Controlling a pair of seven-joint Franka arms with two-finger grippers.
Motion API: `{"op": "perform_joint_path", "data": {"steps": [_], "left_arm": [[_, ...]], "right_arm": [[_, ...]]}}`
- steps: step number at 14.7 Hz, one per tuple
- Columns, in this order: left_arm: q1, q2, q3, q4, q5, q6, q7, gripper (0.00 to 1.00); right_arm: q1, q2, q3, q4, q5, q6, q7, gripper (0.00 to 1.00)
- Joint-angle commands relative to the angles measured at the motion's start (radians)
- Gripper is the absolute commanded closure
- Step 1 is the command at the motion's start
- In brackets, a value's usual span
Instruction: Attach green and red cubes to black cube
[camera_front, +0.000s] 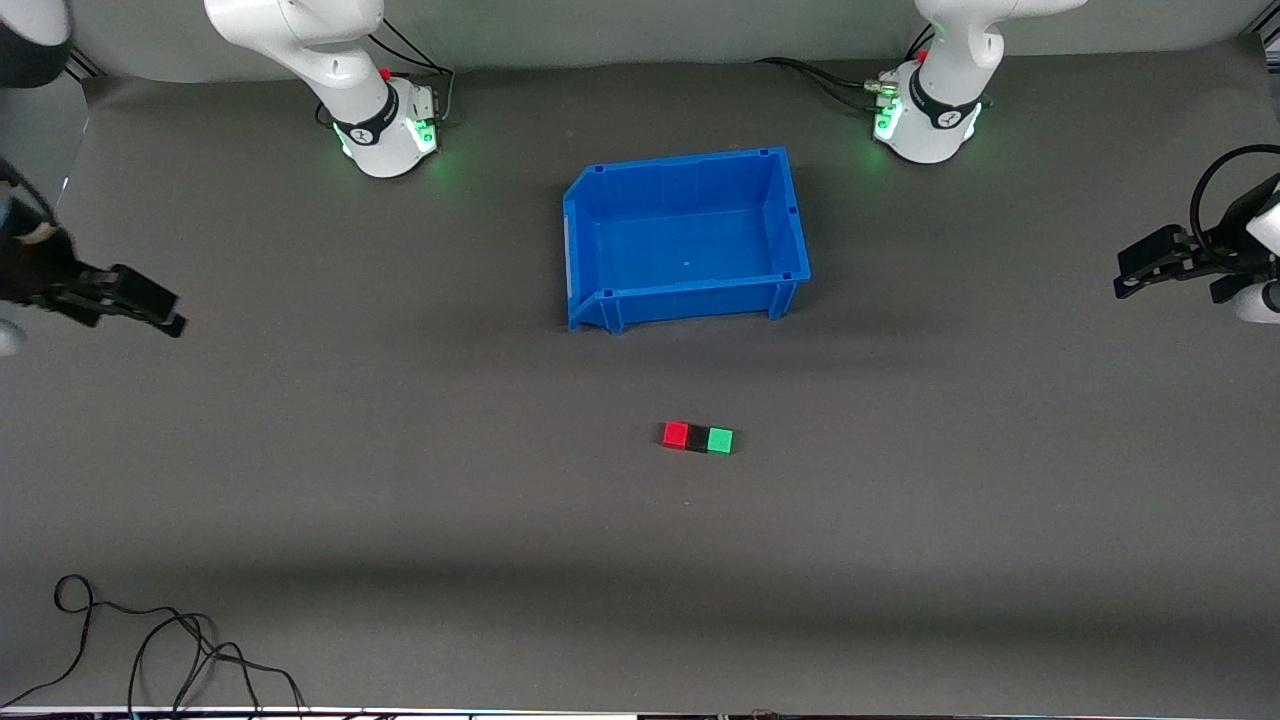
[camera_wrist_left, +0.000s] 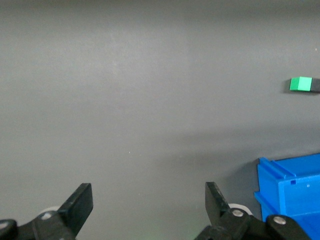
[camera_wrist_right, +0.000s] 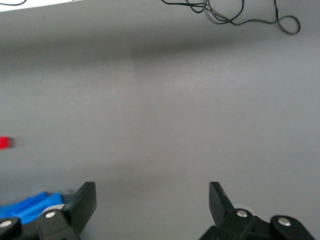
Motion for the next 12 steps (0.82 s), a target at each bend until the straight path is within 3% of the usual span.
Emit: {"op": "perform_joint_path", "data": {"steps": [1, 12], "left_arm": [[-0.005, -0.008, 0.002, 0.009, 0.01, -0.035, 0.019, 0.0], [-0.004, -0.013, -0.005, 0.007, 0.011, -0.035, 0.019, 0.0]], "right_arm": [[0.004, -0.029, -0.043, -0.033, -0.002, -0.014, -0.073, 0.0], [0.01, -0.02, -0.046, -0.022, 0.028, -0.053, -0.073, 0.0]]}}
